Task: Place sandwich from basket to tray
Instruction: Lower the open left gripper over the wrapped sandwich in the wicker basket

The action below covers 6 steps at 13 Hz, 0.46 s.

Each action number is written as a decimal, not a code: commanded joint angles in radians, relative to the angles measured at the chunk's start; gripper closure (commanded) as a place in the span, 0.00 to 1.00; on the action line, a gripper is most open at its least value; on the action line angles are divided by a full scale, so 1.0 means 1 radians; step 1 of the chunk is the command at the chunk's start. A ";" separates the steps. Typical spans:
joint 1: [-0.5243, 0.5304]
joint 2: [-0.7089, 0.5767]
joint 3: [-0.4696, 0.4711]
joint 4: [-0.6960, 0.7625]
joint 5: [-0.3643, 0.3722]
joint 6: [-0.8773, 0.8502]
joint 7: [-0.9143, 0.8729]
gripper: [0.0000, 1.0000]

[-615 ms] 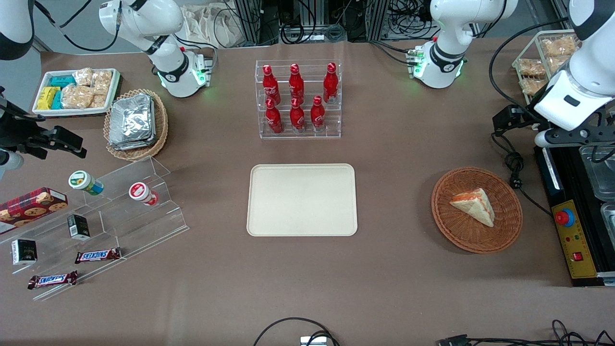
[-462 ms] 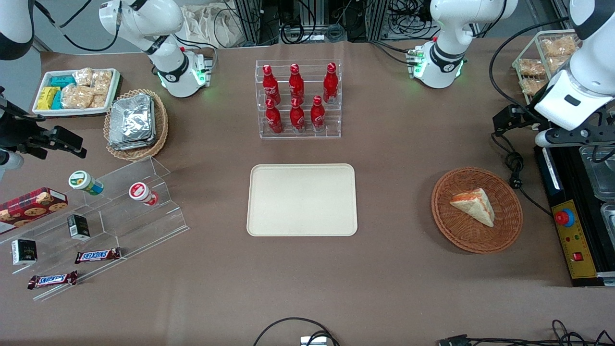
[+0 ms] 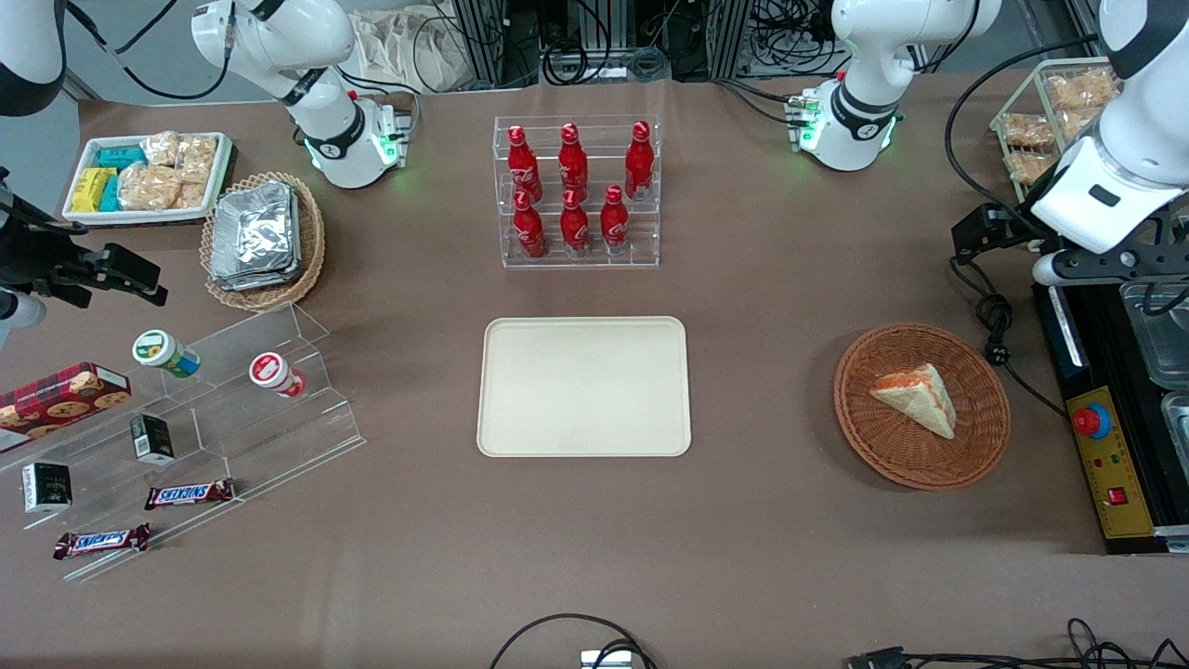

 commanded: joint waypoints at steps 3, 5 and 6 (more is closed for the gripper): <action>0.000 0.055 0.026 0.014 0.013 0.023 -0.147 0.00; 0.000 0.090 0.029 0.014 0.017 0.077 -0.287 0.00; -0.002 0.116 0.029 0.013 0.019 0.108 -0.387 0.00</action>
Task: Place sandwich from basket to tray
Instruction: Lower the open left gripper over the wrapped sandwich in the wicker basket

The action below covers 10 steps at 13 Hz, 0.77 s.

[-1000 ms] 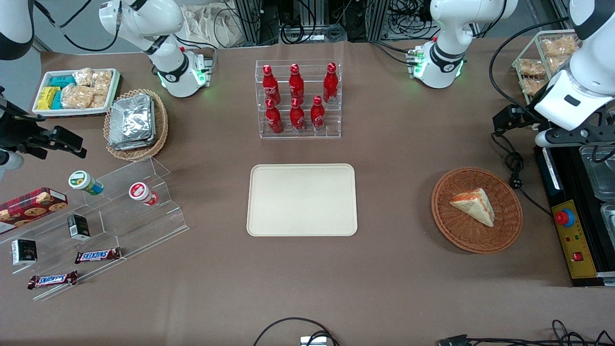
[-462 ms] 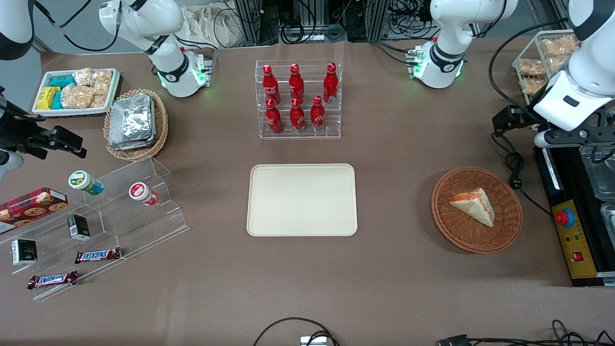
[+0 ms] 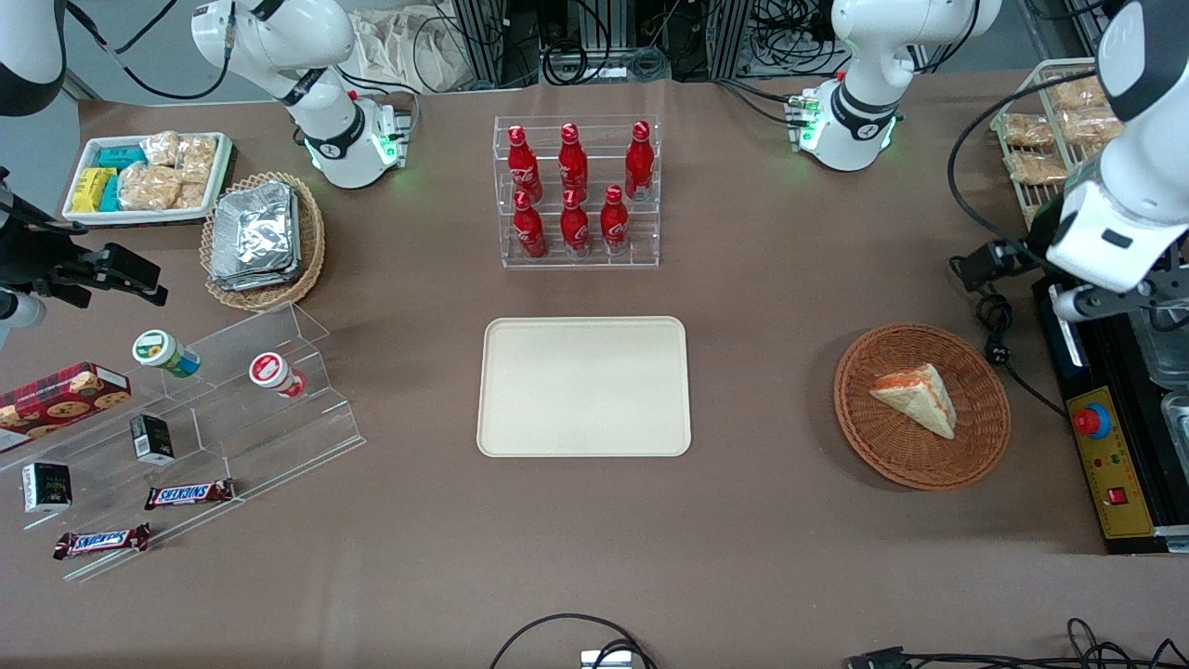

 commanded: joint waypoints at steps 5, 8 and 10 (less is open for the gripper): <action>-0.004 0.134 0.028 -0.060 0.022 0.179 -0.376 0.00; -0.004 0.179 0.061 -0.143 0.022 0.324 -0.378 0.00; -0.004 0.209 0.077 -0.216 0.016 0.456 -0.387 0.00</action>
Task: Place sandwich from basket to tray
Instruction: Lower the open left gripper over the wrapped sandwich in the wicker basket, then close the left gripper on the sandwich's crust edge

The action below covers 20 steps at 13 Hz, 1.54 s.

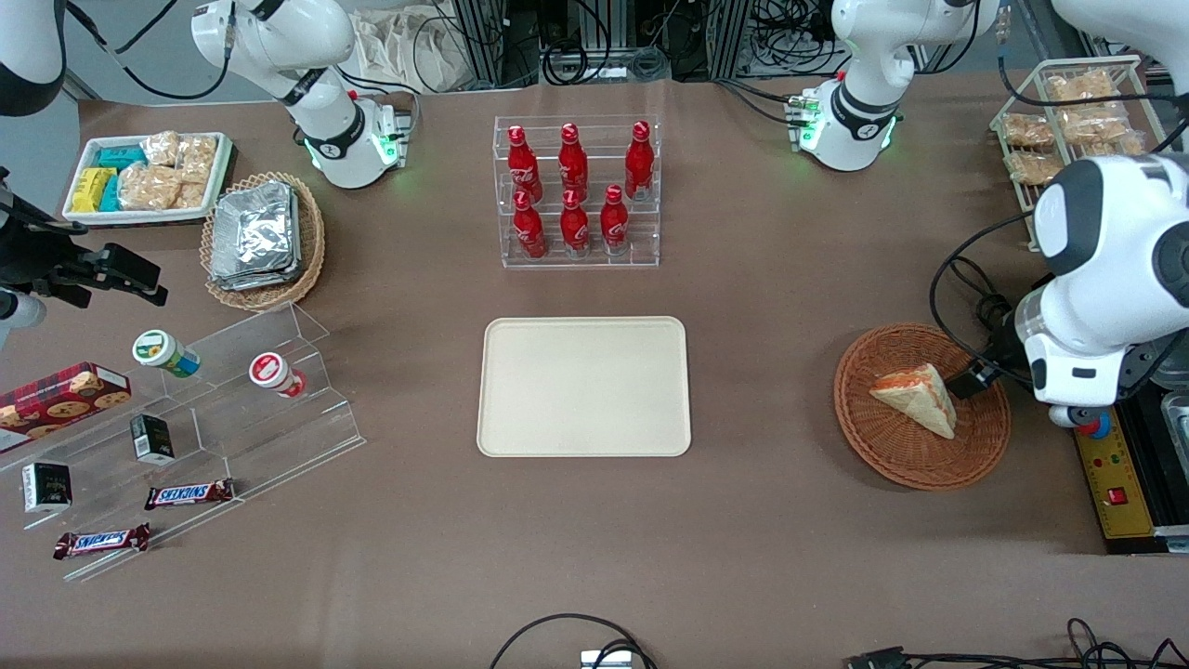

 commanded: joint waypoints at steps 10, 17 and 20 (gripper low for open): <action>-0.003 0.100 0.036 -0.236 -0.009 0.373 -0.091 0.00; -0.003 0.162 0.036 -0.242 -0.040 0.424 -0.111 0.09; -0.003 0.162 0.038 -0.233 -0.039 0.406 -0.105 0.70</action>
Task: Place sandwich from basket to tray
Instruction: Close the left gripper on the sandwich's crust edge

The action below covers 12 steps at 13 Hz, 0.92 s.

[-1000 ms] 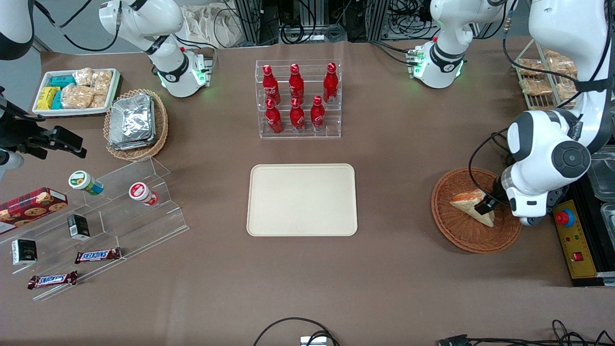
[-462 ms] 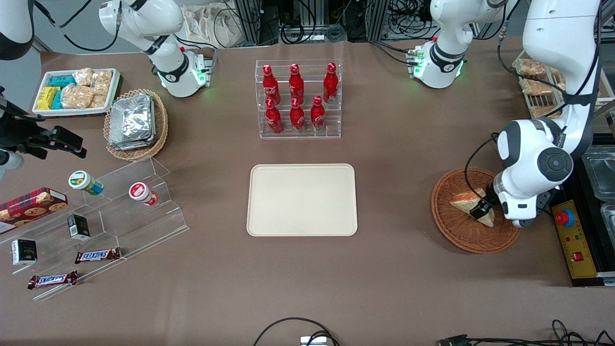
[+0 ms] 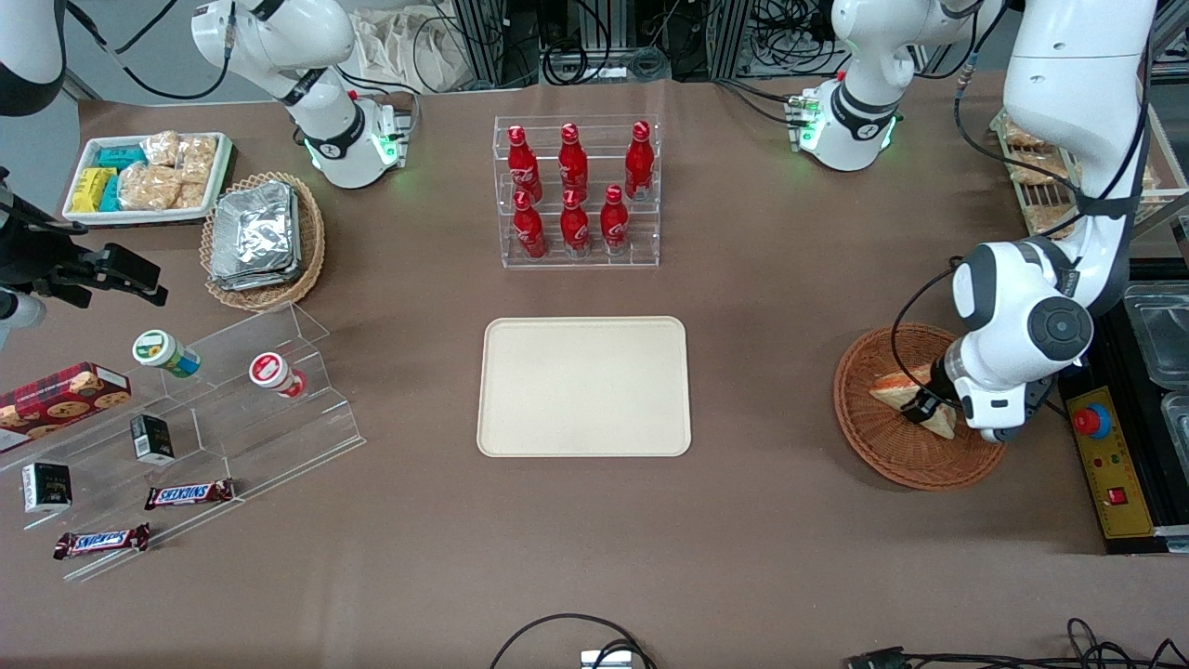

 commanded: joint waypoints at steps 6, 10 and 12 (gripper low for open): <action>-0.003 -0.029 0.002 0.062 0.001 -0.129 0.064 1.00; -0.003 -0.092 0.002 0.168 -0.006 -0.272 0.325 1.00; -0.012 -0.095 -0.006 0.275 0.005 -0.406 0.434 1.00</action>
